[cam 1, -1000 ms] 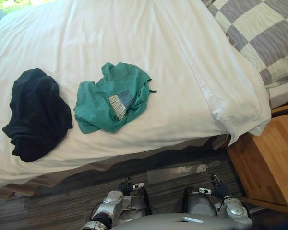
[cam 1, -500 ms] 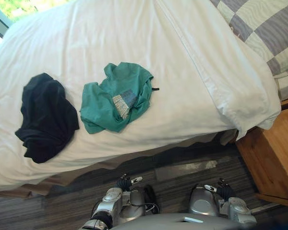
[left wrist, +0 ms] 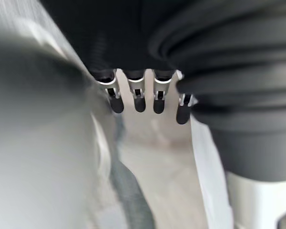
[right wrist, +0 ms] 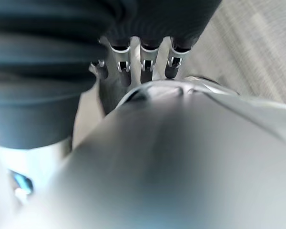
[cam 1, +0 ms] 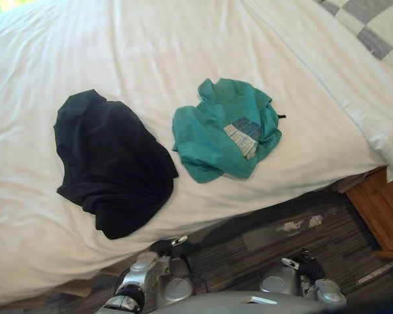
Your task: Tidy the bed and pick cloth on bed and put in laundry
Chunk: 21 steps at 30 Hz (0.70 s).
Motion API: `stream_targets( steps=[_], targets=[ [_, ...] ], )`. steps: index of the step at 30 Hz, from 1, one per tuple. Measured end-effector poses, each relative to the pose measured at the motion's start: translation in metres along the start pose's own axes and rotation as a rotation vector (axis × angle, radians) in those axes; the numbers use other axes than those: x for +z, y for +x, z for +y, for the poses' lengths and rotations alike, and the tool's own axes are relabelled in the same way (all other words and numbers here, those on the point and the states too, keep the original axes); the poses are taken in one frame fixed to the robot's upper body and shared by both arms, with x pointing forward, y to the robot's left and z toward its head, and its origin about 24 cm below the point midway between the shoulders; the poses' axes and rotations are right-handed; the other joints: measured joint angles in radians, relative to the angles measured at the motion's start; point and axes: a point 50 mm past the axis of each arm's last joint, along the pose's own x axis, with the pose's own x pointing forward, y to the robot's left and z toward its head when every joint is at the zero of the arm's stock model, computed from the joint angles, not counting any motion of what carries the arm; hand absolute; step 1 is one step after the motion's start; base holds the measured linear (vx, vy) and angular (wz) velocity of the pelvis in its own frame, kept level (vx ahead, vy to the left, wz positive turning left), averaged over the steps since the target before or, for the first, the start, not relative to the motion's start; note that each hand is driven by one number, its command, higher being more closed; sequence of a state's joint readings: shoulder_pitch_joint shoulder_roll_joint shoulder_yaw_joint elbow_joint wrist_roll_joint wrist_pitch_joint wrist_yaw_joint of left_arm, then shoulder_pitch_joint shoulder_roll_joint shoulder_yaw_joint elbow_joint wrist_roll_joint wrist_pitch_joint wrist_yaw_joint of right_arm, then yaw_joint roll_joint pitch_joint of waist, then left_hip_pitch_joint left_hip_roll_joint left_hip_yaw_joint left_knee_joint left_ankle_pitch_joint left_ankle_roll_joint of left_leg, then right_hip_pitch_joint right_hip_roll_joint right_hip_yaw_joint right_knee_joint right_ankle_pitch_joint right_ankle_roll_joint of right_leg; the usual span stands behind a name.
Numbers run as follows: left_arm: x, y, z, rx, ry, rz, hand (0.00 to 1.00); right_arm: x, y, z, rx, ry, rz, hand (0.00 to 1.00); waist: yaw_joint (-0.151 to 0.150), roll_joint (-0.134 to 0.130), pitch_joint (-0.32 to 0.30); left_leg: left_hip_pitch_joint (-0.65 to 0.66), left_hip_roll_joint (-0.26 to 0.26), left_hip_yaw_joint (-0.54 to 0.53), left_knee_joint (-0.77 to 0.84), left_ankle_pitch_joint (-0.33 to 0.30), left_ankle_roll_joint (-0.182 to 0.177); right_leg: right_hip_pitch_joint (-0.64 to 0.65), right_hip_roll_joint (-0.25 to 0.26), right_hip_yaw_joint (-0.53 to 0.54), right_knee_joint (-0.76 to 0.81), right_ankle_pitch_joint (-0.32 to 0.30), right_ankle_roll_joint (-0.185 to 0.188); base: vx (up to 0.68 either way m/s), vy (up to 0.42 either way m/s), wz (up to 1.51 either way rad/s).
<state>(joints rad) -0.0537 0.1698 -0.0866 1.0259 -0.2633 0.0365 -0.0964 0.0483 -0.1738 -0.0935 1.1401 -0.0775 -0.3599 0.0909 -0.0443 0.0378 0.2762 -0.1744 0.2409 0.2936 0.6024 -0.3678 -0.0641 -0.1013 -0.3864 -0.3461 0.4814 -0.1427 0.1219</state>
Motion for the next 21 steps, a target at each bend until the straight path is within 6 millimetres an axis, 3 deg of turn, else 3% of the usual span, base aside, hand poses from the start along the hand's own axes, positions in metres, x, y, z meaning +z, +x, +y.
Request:
stream_targets(
  steps=[1, 2, 3, 5, 8, 9, 12, 15, 21],
  targets=[
    [0.002, 0.001, -0.004, -0.021, 0.007, 0.005, 0.0, 0.008, 0.001, 0.004, 0.044, -0.039, -0.055, 0.0, -0.011, -0.002, 0.0, -0.006, -0.046, -0.003, -0.059, 0.032, 0.024, -0.011, 0.066, 0.046, 0.012, -0.079, 0.028, 0.03, 0.247, 0.48],
    [0.003, 0.002, -0.008, -0.036, 0.022, 0.011, 0.0, 0.018, 0.002, 0.008, 0.077, -0.073, -0.109, 0.0, -0.023, -0.007, -0.001, -0.012, -0.09, -0.007, -0.109, 0.064, 0.045, -0.017, 0.131, 0.092, 0.001, -0.145, 0.011, 0.03, 0.227, 0.54],
    [0.004, 0.003, -0.011, -0.042, 0.022, 0.007, 0.0, 0.022, 0.002, 0.008, 0.085, -0.094, -0.131, 0.0, -0.023, 0.0, 0.002, -0.017, -0.108, -0.011, -0.123, 0.076, 0.053, -0.015, 0.146, 0.105, -0.014, -0.168, -0.009, 0.02, 0.146, 0.47],
    [0.006, 0.004, -0.017, -0.05, 0.021, 0.003, 0.0, 0.028, 0.003, 0.007, 0.103, -0.141, -0.154, 0.0, -0.025, 0.003, 0.008, -0.023, -0.148, -0.032, -0.156, 0.107, 0.068, 0.006, 0.145, 0.143, -0.051, -0.165, -0.003, -0.01, 0.093, 0.49],
    [0.004, 0.003, -0.013, -0.011, 0.021, 0.003, 0.0, 0.034, 0.007, 0.016, 0.134, -0.159, -0.172, 0.0, -0.008, -0.028, 0.005, -0.005, -0.161, -0.043, -0.219, 0.16, 0.059, 0.031, 0.152, 0.137, -0.106, -0.141, 0.006, -0.04, -0.015, 0.32],
    [0.003, 0.002, -0.01, 0.012, 0.007, 0.0, 0.0, 0.041, 0.009, 0.027, 0.159, -0.169, -0.192, 0.0, 0.007, -0.044, 0.005, 0.015, -0.156, -0.042, -0.267, 0.189, 0.049, 0.043, 0.167, 0.137, -0.135, -0.123, 0.004, -0.07, -0.068, -0.01],
    [-0.012, -0.003, -0.002, 0.037, -0.055, 0.015, 0.0, 0.045, 0.011, 0.051, 0.206, -0.162, -0.205, 0.0, 0.01, -0.066, -0.006, 0.111, -0.162, -0.029, -0.389, 0.251, 0.026, 0.095, 0.183, 0.14, -0.174, -0.106, -0.005, -0.06, -0.09, -0.17],
    [-0.027, -0.007, 0.003, 0.057, -0.09, 0.033, 0.0, 0.045, 0.01, 0.065, 0.238, -0.155, -0.21, 0.0, 0.007, -0.064, -0.018, 0.189, -0.166, -0.027, -0.486, 0.299, 0.012, 0.131, 0.194, 0.14, -0.194, -0.102, -0.008, -0.07, -0.094, -0.14],
    [-0.036, -0.011, 0.006, 0.092, -0.177, 0.014, 0.0, 0.038, 0.01, 0.065, 0.228, -0.136, -0.168, 0.0, 0.024, -0.068, -0.04, 0.264, -0.172, -0.053, -0.655, 0.403, 0.004, 0.167, 0.209, 0.107, -0.24, -0.08, -0.014, -0.05, -0.04, 0.14]
  ],
)
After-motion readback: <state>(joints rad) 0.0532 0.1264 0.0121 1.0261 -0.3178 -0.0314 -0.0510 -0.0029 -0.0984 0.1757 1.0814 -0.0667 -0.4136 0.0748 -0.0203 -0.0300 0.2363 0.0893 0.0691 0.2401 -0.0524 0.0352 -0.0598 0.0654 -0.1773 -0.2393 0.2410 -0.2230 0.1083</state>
